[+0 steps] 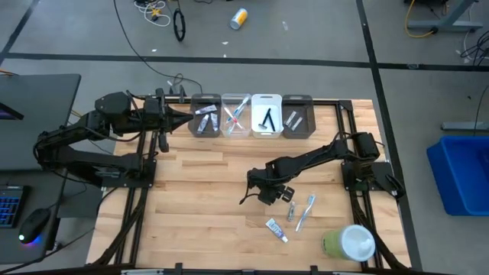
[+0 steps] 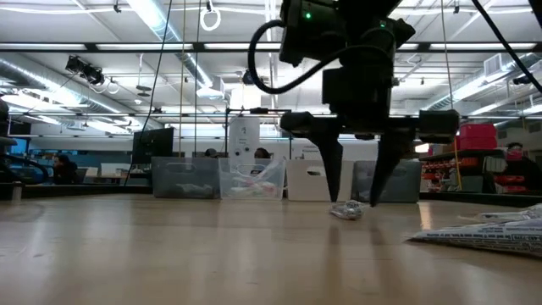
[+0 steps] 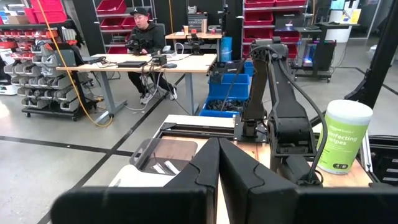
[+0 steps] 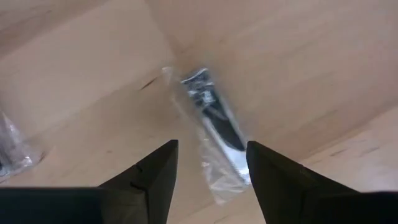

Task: Pick & Place Travel size toiletries
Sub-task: Put the silver nail cutter into the white bin

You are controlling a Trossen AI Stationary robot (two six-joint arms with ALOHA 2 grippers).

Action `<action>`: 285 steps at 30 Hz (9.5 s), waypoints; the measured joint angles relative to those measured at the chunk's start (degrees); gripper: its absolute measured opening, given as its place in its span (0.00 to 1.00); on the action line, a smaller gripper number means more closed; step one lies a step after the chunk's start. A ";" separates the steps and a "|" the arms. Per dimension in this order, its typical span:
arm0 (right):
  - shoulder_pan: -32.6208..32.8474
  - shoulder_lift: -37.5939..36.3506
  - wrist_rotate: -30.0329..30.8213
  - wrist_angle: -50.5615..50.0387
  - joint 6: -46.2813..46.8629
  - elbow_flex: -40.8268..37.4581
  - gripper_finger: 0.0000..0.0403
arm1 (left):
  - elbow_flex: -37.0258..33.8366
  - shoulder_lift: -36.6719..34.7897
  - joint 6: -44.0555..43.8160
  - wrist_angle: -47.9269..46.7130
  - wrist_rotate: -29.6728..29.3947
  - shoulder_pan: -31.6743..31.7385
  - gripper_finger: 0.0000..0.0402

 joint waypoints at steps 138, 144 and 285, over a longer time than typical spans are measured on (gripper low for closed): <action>-27.29 -43.50 0.53 7.93 38.24 -11.24 0.14 | 0.00 -0.02 0.46 0.03 -0.55 0.02 0.04; -37.09 -43.60 0.52 6.99 38.22 -11.24 0.14 | 0.00 -0.02 0.46 0.03 -0.53 0.01 0.04; 4.18 -42.49 -11.98 22.74 52.04 -25.63 0.01 | 0.00 -0.11 0.45 4.29 2.66 0.02 0.04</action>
